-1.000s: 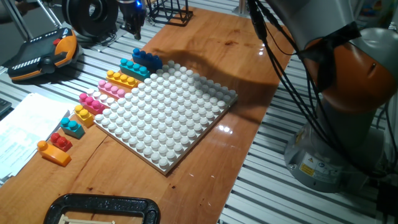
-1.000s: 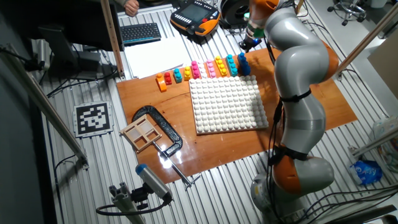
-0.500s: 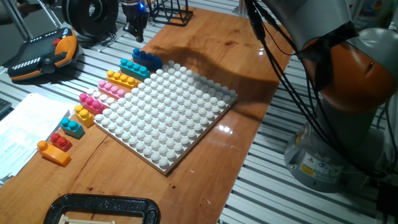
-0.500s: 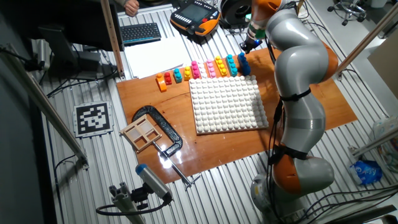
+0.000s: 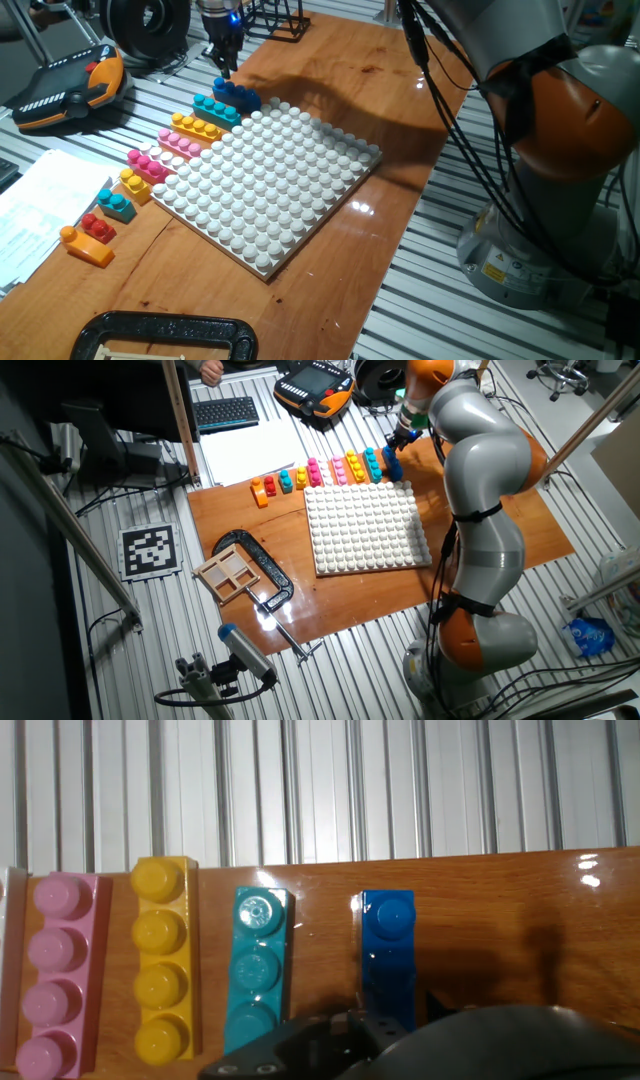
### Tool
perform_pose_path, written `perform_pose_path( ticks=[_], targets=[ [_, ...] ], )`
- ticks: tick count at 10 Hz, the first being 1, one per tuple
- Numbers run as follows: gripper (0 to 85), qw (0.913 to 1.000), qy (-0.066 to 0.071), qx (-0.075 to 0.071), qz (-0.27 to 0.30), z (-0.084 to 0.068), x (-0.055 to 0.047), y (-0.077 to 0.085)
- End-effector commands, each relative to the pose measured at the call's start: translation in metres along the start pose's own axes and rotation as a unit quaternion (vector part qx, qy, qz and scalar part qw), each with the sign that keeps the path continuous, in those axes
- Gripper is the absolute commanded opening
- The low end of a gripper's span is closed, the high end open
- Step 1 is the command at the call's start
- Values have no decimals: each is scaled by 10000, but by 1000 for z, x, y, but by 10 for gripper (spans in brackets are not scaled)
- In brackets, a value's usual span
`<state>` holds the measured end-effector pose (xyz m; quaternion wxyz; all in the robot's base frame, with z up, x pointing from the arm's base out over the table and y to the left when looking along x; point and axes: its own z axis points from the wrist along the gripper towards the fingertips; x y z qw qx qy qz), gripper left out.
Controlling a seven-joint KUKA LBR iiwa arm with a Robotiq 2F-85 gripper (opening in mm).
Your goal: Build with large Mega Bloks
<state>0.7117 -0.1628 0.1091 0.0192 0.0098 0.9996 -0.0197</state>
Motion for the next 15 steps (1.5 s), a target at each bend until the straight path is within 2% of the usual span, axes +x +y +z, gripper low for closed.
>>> perform_pose_path(
  ticks=[1, 3, 6, 7, 11, 15],
  targets=[
    [340, 10000, -12, -16, -4, 3, 0, 0],
    [340, 10000, -10, -77, 21, 9, 0, -3],
    [340, 9999, -17, -85, 98, 11, 0, -2],
    [510, 9999, -17, -85, 129, 12, 0, -2],
    [510, 9998, -63, -64, 174, 19, 3, 1],
    [510, 9997, -92, -104, 191, 30, 5, -2]
  ],
)
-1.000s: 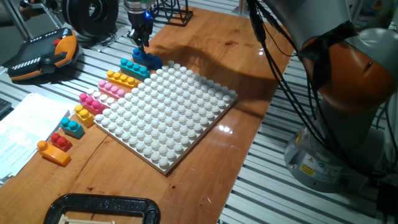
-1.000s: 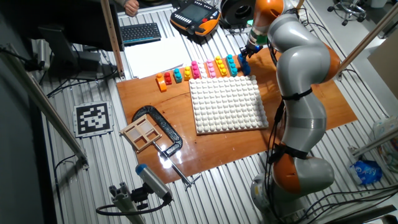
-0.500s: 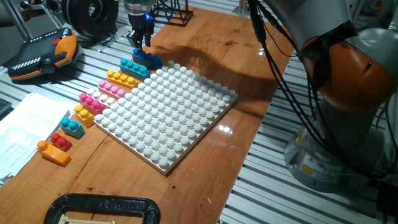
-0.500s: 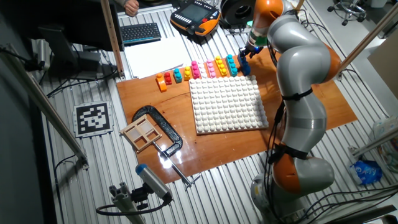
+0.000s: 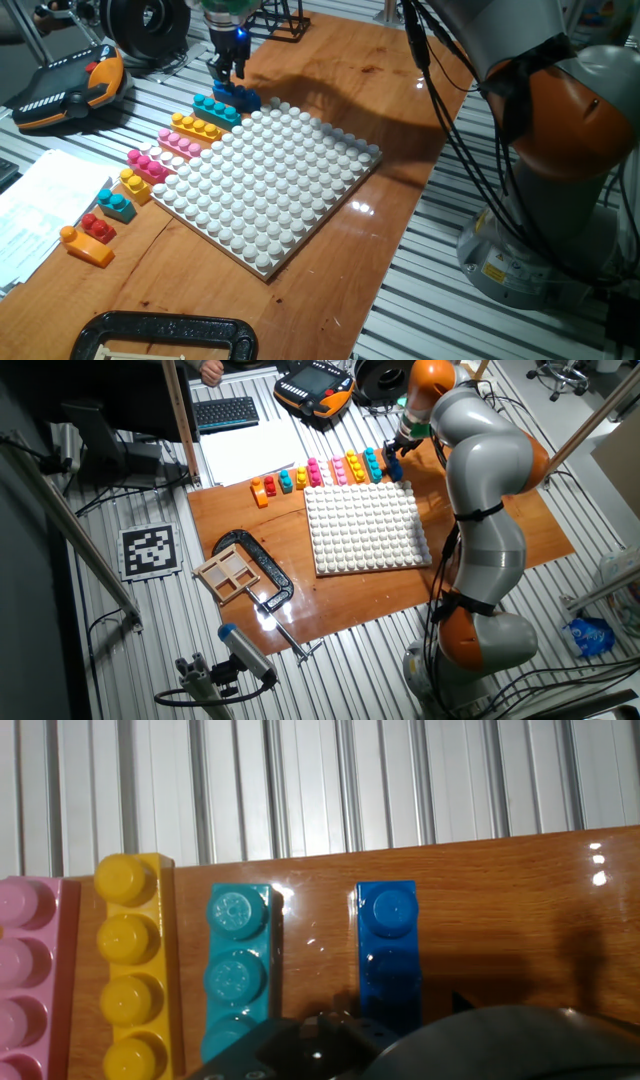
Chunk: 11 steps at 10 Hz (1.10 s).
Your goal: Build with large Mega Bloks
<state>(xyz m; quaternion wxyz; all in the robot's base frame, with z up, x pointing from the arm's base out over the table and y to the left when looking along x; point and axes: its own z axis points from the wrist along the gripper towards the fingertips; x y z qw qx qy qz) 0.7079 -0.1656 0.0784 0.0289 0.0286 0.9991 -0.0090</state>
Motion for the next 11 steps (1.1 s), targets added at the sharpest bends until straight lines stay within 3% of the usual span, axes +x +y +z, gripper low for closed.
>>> perform_pose_path(
  ticks=[1, 7, 8, 11],
  targets=[
    [510, 10000, -7, 0, 0, 3, 0, 0],
    [510, 10000, -45, -18, -7, 15, 2, -2],
    [340, 10000, -45, -18, 1, 17, 2, -2],
    [340, 10000, -52, -26, 17, 20, 2, -2]
  ],
)
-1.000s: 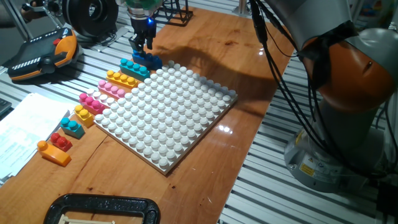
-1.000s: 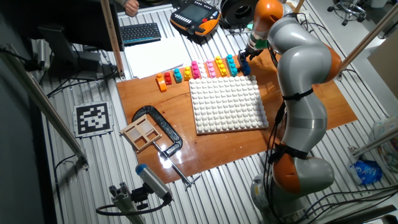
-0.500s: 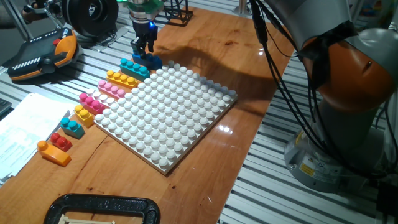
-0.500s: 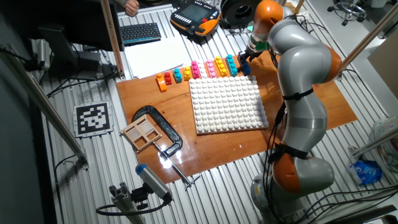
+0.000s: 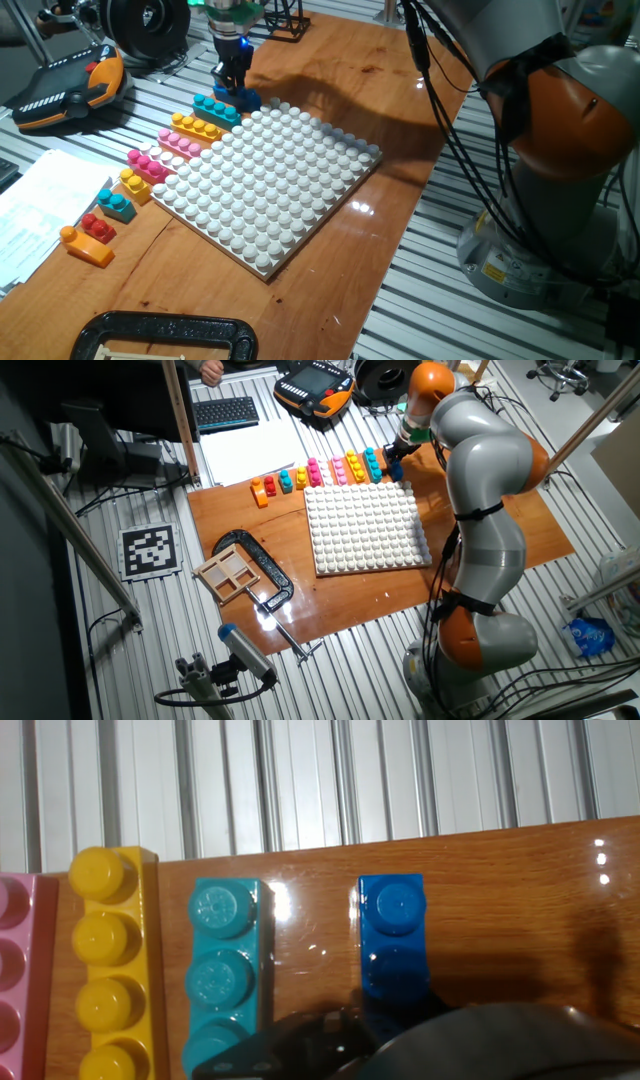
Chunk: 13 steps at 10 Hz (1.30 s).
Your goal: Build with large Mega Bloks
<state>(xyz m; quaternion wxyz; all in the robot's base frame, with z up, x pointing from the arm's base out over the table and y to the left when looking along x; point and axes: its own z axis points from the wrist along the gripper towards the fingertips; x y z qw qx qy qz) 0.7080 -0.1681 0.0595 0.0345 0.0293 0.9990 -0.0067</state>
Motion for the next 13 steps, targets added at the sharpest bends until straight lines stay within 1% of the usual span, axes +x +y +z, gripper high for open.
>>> perform_pose_path(
  ticks=[1, 2, 3, 4, 5, 7, 8, 10, 11, 12, 13],
  targets=[
    [170, 10000, 49, 1, -61, 1, 1, 0],
    [0, 9999, 98, -58, -73, -1, 1, 0],
    [0, 9999, 121, -57, -88, -3, 1, 1],
    [0, 9999, 112, -19, -82, -4, 1, 2],
    [0, 9999, 98, -42, -50, -6, 2, 2],
    [0, 9999, 122, -63, 27, -13, 2, 5],
    [0, 9999, 145, -61, 58, -20, 2, 6],
    [0, 9998, 143, -14, 163, -35, 4, 11],
    [0, 9996, 173, -3, 216, -43, 6, 12],
    [0, 9994, 240, 19, 246, -52, 10, 11],
    [0, 9991, 286, 109, 281, -63, 18, 11]
  ],
)
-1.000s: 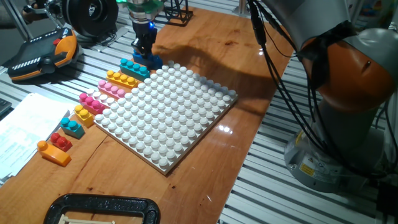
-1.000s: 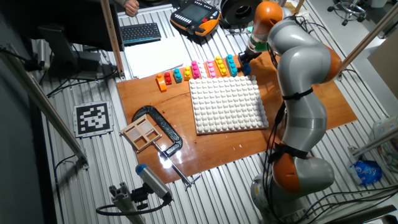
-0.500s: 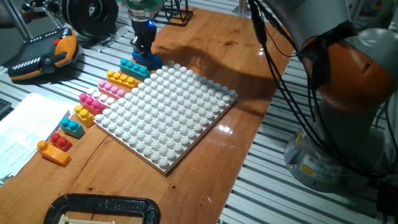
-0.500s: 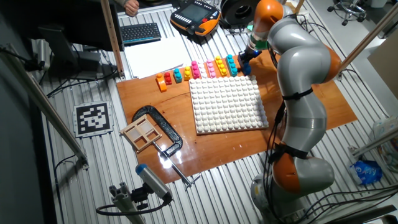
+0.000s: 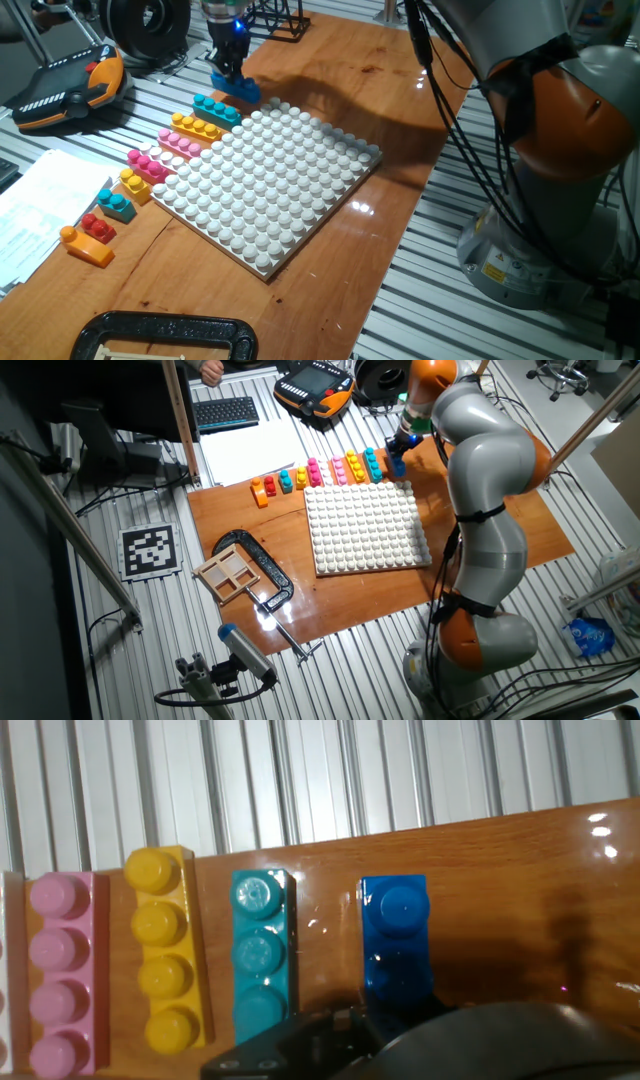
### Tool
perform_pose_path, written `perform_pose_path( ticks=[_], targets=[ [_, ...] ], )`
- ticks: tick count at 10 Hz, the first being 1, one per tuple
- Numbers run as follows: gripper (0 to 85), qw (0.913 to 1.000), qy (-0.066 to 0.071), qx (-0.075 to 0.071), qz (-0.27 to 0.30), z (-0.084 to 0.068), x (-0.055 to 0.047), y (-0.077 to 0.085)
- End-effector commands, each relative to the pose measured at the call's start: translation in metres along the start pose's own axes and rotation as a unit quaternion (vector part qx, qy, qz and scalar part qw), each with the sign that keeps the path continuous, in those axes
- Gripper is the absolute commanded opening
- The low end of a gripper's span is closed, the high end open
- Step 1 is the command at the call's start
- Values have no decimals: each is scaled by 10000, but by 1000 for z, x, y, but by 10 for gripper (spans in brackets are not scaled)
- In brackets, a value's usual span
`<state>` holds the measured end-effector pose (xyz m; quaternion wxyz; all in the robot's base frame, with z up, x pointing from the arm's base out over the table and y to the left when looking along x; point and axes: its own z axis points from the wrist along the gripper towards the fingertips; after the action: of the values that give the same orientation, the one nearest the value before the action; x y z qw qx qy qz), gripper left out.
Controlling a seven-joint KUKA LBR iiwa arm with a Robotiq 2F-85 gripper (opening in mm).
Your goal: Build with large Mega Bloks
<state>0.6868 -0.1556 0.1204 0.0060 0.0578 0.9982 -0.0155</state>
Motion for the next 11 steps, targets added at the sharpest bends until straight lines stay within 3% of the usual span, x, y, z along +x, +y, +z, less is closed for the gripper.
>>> perform_pose_path(
  ticks=[1, 3, 6, 11],
  targets=[
    [0, 10000, 12, 43, 39, -8, 8, 0],
    [0, 9999, 15, 82, 115, -17, 24, 0],
    [0, 9998, -65, 94, 176, -13, 45, -3],
    [0, 9997, -97, 43, 230, -11, 46, -5]
  ],
)
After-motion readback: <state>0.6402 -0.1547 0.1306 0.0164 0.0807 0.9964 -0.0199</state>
